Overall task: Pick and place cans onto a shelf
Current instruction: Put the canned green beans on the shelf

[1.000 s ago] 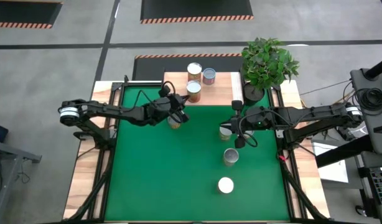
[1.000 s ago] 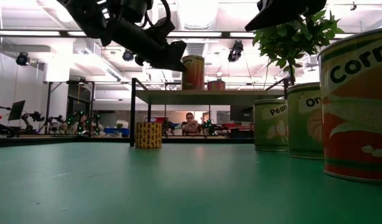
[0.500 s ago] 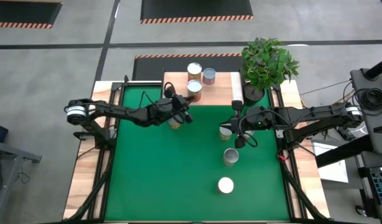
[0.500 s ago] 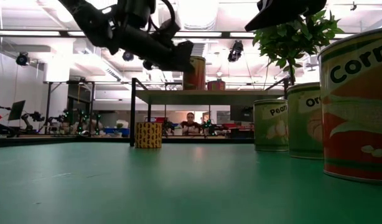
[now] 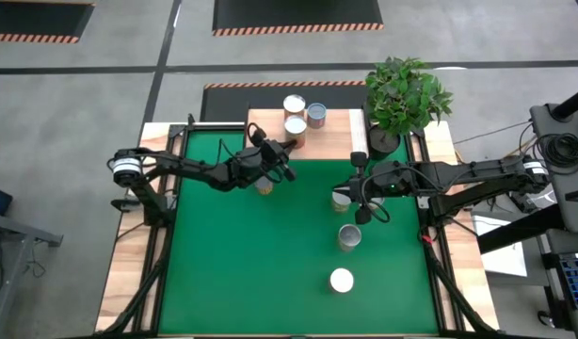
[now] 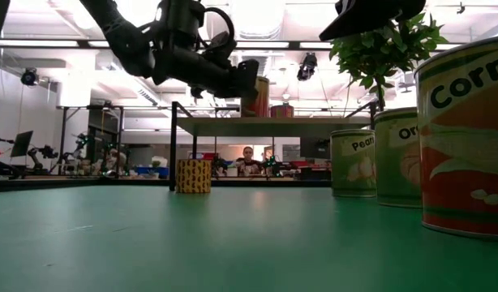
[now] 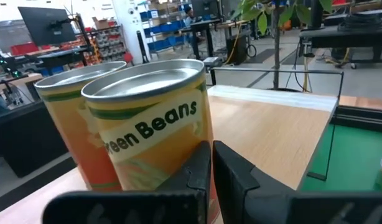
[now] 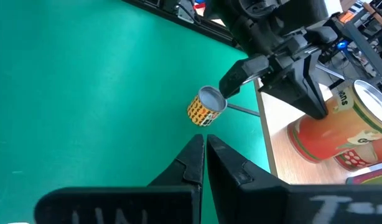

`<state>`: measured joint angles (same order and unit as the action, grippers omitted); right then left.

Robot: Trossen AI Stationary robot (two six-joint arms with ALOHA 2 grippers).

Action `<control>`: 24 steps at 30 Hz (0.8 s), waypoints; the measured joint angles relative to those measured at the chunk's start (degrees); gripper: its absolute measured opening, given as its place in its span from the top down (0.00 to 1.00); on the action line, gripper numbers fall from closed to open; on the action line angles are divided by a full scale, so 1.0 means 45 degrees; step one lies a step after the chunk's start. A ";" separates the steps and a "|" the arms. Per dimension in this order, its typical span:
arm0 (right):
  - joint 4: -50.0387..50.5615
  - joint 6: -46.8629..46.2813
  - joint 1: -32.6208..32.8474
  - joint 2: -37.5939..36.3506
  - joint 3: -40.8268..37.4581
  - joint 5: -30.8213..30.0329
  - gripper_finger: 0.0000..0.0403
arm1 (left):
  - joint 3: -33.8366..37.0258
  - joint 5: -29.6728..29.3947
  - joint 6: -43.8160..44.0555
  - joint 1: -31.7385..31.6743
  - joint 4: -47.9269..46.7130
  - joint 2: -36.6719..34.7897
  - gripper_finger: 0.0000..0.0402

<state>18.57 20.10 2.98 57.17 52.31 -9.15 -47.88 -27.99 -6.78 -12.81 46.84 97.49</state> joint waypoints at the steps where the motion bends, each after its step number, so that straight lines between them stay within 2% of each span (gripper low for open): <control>1: -0.0003 0.0000 0.0000 0.0000 0.0000 0.0000 0.98 | 0.0000 -0.0001 0.0004 0.0002 0.0085 0.0038 1.00; 17: -0.0024 -0.0095 0.0000 0.0000 -0.0005 -0.0126 0.98 | -0.0005 0.0001 0.0039 -0.0098 0.0800 0.0569 1.00; 24: -0.0275 -0.1396 -0.0005 0.0000 -0.0010 -0.1223 0.98 | -0.0005 -0.0009 -0.1354 0.0670 -0.0236 -0.0535 1.00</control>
<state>17.33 13.82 2.96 57.17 52.27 -14.65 -47.90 -28.03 -12.88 -9.80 45.78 95.08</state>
